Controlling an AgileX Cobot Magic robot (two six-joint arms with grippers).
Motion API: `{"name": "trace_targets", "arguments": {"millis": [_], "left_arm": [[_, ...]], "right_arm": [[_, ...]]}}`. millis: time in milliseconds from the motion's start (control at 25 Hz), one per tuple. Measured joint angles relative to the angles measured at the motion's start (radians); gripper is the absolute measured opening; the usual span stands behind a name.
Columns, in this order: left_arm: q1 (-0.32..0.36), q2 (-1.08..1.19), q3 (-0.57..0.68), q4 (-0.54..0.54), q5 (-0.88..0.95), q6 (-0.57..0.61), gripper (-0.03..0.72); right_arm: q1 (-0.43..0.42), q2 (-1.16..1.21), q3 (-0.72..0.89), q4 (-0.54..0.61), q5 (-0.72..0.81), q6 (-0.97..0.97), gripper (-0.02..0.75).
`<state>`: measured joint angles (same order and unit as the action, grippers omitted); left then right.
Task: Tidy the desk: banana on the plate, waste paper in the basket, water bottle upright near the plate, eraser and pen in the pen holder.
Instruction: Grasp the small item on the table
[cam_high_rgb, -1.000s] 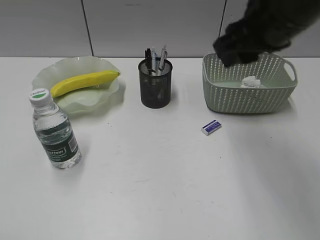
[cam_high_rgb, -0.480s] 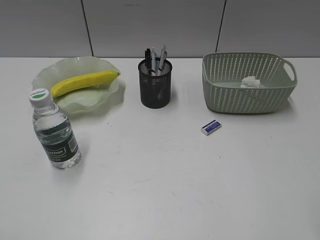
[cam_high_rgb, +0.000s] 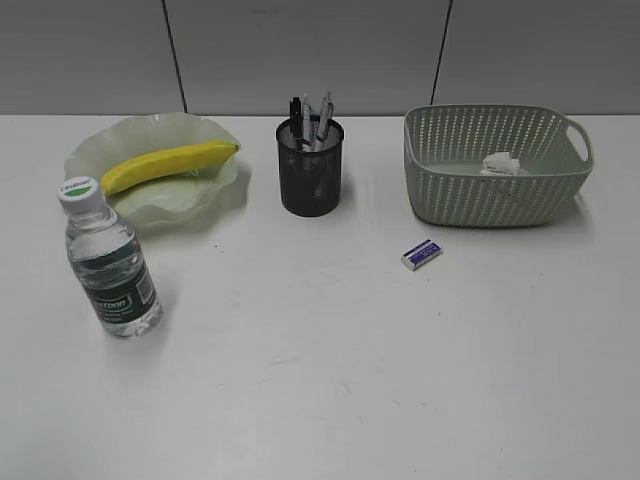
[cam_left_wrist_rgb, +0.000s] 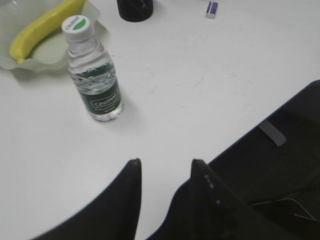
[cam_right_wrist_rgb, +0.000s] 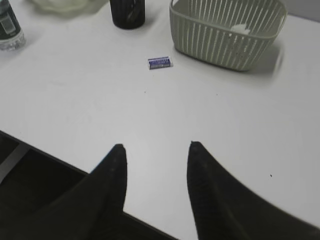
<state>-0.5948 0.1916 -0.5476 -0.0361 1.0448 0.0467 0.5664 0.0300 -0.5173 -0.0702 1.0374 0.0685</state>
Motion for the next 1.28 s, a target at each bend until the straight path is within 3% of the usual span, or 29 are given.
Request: {"name": "trace_targets", "arguments": {"millis": [200,320,480,760,840,1080,1280], "left_arm": [[0.000,0.408,-0.073,-0.085,-0.239,0.003,0.249],[-0.003,0.699,-0.161,-0.162,-0.359,0.069,0.249],[-0.057,1.062,-0.383,-0.193,-0.447,0.162,0.249],[-0.150,1.572,-0.780,-0.109,-0.503,0.177,0.251],[-0.155,1.674,-0.883,-0.105,-0.509,0.177,0.278],[-0.182,1.944,-1.079,-0.101,-0.576,0.177,0.450],[-0.204,2.107,-1.169,-0.101,-0.623,0.177,0.473]], "right_arm": [[0.000,-0.035,0.006,-0.010,0.002,-0.001,0.331],[0.000,-0.033,0.006,-0.011,0.002,-0.001,0.331],[0.000,-0.035,0.006,-0.011,0.002,-0.002,0.331],[0.000,-0.035,0.006,-0.011,0.002,-0.002,0.331],[0.000,-0.035,0.006,-0.011,0.002,-0.002,0.331],[0.000,-0.035,0.006,-0.011,0.002,-0.002,0.331],[0.000,-0.037,0.006,-0.011,0.002,-0.002,0.331]]}}
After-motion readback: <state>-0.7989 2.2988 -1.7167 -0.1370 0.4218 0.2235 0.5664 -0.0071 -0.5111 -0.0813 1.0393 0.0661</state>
